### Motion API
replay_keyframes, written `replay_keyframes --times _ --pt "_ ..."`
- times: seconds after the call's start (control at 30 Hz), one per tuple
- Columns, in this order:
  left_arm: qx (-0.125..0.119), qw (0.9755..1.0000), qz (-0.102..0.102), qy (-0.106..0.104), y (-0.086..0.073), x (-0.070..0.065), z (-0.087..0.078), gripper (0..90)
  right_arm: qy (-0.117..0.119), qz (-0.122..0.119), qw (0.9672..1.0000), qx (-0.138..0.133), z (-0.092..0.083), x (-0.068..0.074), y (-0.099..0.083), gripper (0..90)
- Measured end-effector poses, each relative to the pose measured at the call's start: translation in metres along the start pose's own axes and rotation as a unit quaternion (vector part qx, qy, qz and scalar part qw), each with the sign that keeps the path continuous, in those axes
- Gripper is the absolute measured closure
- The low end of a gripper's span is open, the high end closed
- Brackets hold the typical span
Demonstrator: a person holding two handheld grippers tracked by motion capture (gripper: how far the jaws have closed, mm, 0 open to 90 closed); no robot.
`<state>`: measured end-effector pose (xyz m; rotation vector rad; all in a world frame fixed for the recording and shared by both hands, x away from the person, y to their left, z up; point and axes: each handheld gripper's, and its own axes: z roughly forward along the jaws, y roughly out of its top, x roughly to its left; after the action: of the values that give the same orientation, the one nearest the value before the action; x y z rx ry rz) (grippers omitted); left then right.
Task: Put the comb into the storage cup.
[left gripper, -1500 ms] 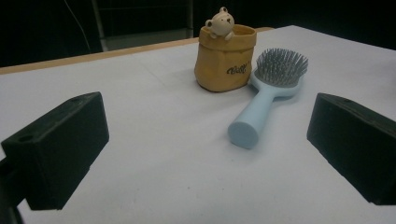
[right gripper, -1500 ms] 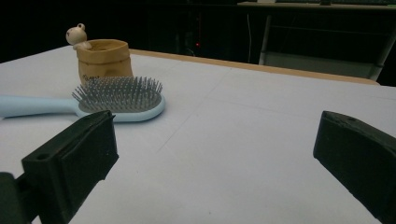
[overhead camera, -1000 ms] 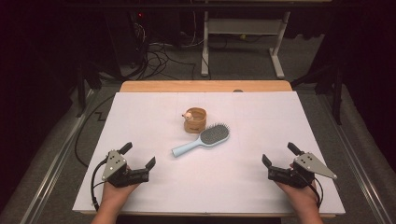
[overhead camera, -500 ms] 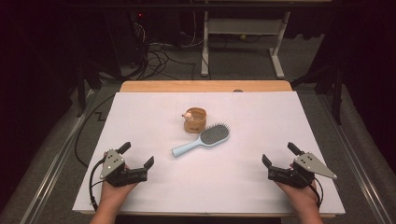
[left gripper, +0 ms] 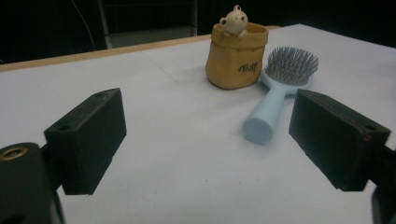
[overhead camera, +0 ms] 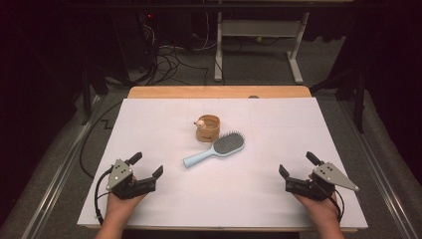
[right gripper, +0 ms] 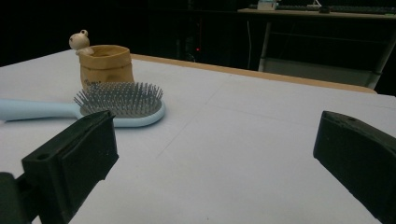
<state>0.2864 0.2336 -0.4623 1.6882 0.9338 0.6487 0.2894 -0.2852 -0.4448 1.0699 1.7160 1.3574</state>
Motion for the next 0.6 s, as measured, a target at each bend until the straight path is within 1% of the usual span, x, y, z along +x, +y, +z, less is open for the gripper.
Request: replay_keyframes --times 0.03,0.17,0.23,0.3,0.33,0.4,0.47,0.53,0.57,0.6 --pt "0.0 1.0 0.0 0.0 0.0 0.0 0.0 13.9 0.0 0.0 1.0 0.0 0.0 0.0 0.0 0.0" --pt "0.018 0.9998 0.006 -0.007 -0.001 -0.001 0.003 14.9 0.0 0.0 1.0 0.0 0.0 0.0 0.0 0.0" --pt "0.021 0.9997 0.006 -0.007 -0.001 -0.001 0.004 15.0 -0.001 0.0 1.0 0.0 0.0 0.0 0.0 0.0" --pt "0.036 0.9993 0.009 -0.01 -0.002 -0.002 0.005 15.3 -0.001 -0.001 1.0 0.0 0.0 0.0 0.0 0.0" --pt "0.036 0.9993 0.009 -0.01 -0.002 -0.002 0.005 15.4 -0.001 -0.001 1.0 0.0 0.0 0.0 0.0 0.0" --pt "0.052 0.9985 0.011 -0.017 -0.002 -0.003 0.007 15.7 -0.001 -0.001 1.0 0.0 0.0 0.001 0.001 0.0" --pt "0.054 0.9983 0.012 -0.017 -0.002 -0.003 0.008 15.9 0.0 -0.001 1.0 -0.001 0.0 0.001 0.001 0.0" --pt "0.066 0.9976 0.013 -0.017 -0.002 -0.004 0.01 16.2 0.0 -0.001 1.0 -0.001 0.0 0.001 0.001 0.0" --pt "0.066 0.9976 0.013 -0.017 -0.002 -0.004 0.01 16.5 0.0 -0.001 1.0 -0.001 0.0 0.001 0.001 0.0" --pt "0.072 0.9972 0.013 -0.017 -0.003 -0.004 0.01 16.8 0.0 -0.001 1.0 -0.001 0.0 0.001 0.001 0.0"
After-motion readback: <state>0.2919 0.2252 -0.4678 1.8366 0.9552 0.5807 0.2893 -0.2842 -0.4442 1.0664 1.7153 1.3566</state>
